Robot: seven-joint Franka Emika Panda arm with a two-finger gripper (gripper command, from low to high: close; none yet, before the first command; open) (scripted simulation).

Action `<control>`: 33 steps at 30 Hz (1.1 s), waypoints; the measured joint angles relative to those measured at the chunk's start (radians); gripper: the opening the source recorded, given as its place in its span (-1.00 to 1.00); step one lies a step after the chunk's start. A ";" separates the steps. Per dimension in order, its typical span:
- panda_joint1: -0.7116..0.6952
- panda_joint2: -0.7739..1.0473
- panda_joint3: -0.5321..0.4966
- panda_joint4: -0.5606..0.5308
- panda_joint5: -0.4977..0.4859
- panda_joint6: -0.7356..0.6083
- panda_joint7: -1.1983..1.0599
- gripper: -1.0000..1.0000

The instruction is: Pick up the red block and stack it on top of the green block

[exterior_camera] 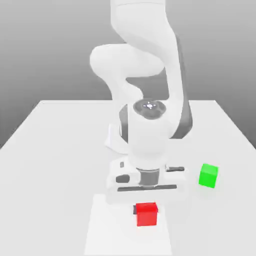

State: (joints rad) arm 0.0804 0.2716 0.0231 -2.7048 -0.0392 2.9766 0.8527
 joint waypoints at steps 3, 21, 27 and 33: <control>-0.006 -0.068 0.008 -0.010 0.009 -0.058 -0.007 -1.00; 0.354 -0.424 0.183 -0.144 0.159 -0.276 -0.597 -1.00; 0.513 -0.490 0.243 -0.192 0.174 -0.296 -0.818 -1.00; 0.491 -0.313 0.259 -0.191 0.061 -0.122 -0.765 -1.00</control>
State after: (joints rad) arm 0.5710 -0.0416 0.2820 -2.8954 0.0222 2.8542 0.0878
